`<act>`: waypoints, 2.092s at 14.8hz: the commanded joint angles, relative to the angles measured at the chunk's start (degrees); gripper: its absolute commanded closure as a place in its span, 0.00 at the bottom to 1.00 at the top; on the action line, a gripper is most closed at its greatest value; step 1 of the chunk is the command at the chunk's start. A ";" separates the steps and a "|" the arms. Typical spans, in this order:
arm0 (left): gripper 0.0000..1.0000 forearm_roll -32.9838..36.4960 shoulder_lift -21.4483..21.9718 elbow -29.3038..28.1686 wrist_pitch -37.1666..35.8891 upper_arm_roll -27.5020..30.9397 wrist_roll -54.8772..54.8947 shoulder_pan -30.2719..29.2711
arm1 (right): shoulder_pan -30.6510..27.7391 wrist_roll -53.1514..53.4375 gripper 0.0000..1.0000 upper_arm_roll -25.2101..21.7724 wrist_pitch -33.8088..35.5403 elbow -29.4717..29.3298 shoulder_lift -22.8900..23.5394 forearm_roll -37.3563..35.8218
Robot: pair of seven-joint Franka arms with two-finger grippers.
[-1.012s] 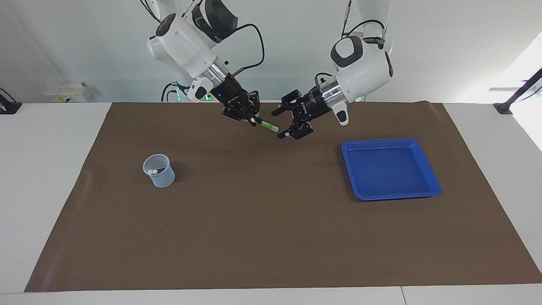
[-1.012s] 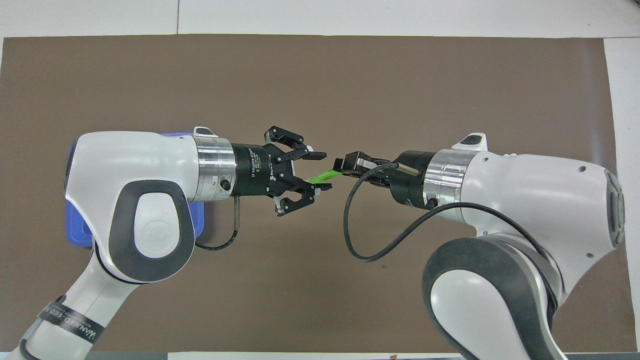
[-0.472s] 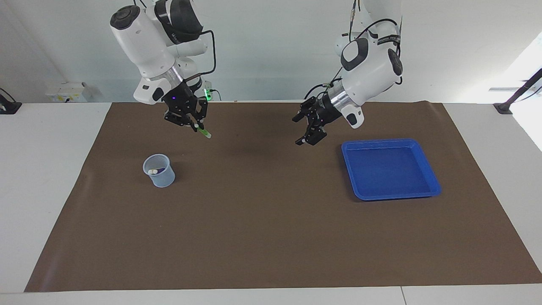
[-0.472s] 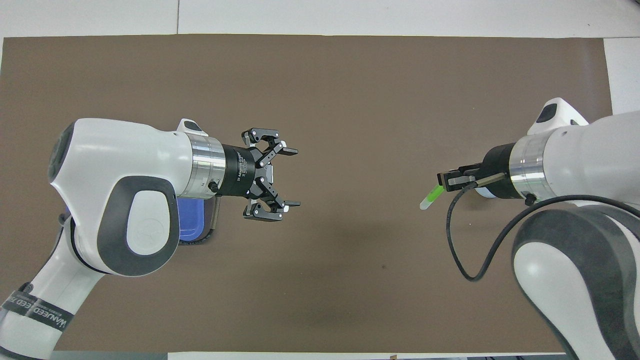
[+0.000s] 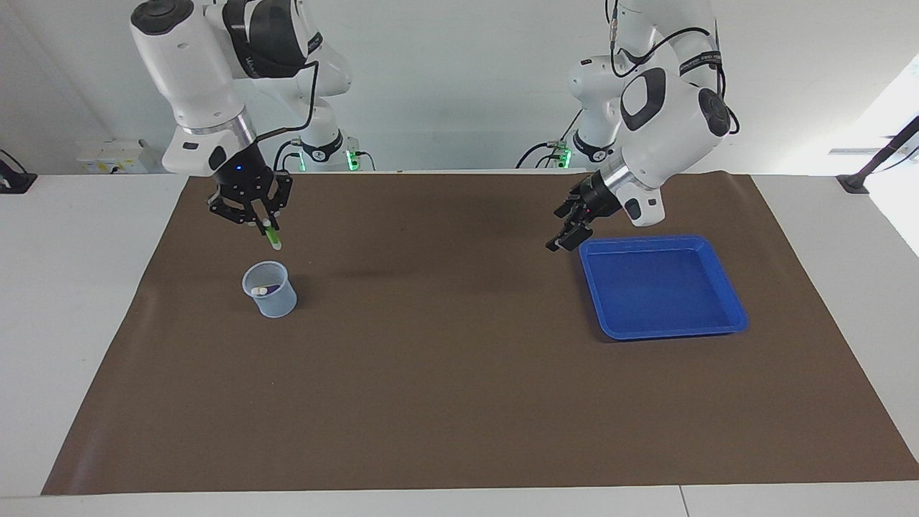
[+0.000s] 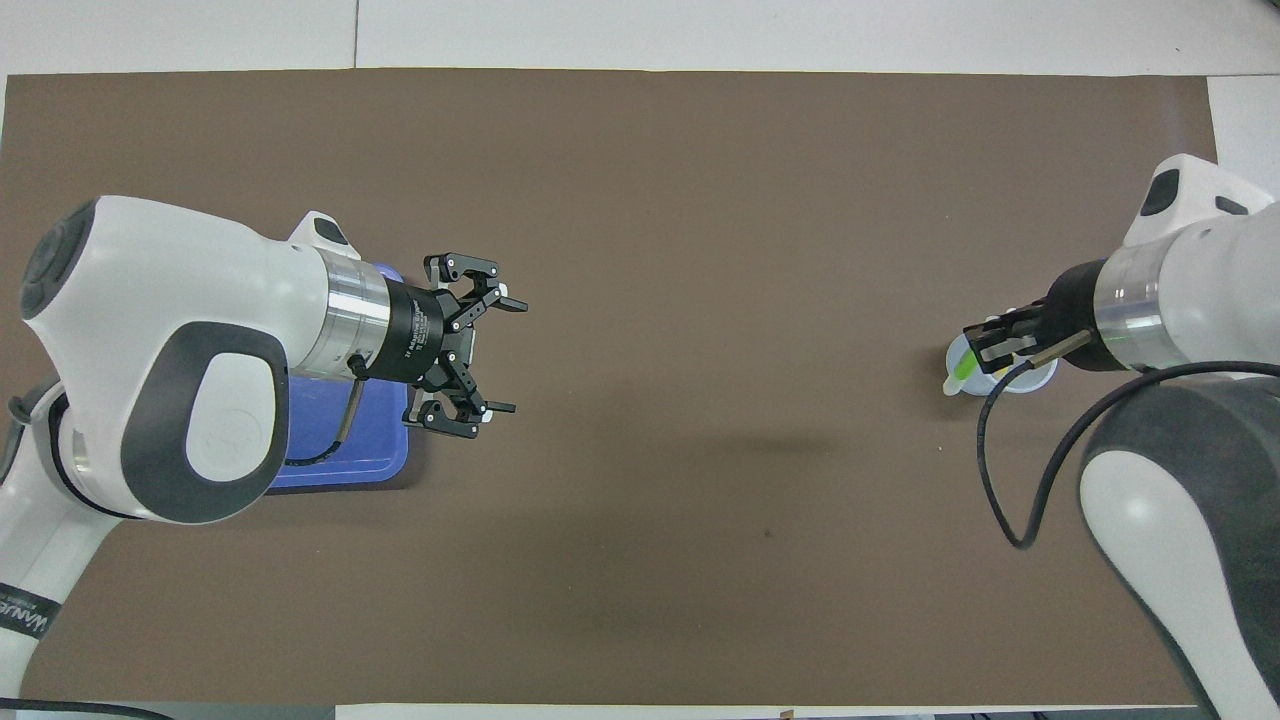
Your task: Transfer and insert pens with both arms
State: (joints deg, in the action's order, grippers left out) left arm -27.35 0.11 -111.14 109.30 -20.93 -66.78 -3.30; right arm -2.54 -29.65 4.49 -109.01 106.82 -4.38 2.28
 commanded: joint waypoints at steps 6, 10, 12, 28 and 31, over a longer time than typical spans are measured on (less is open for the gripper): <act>0.00 17.67 -0.72 11.53 -16.90 -0.08 29.05 -6.54 | -1.94 -2.52 1.00 0.70 -7.53 6.46 3.85 -0.97; 0.00 25.41 -1.96 19.45 -26.40 0.01 43.44 -6.81 | -1.86 -2.44 1.00 0.79 -11.22 12.17 2.36 -0.88; 0.00 27.35 -1.61 22.09 -29.56 0.62 53.11 -7.51 | -1.86 -2.44 0.32 0.70 -10.87 12.01 2.35 -0.88; 0.00 32.52 -0.20 20.79 -22.29 17.43 64.94 11.99 | -5.63 11.50 0.00 0.79 34.47 -26.50 5.61 -4.38; 0.00 33.60 0.76 19.82 -23.69 16.27 65.02 11.65 | -5.81 16.55 0.00 0.61 34.48 -24.03 3.94 -5.44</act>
State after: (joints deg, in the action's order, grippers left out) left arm 4.48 0.52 -91.28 86.04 -4.59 -1.40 7.71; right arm -7.88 -15.65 4.61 -74.67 82.42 -0.18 -1.38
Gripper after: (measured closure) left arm 0.000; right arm 0.000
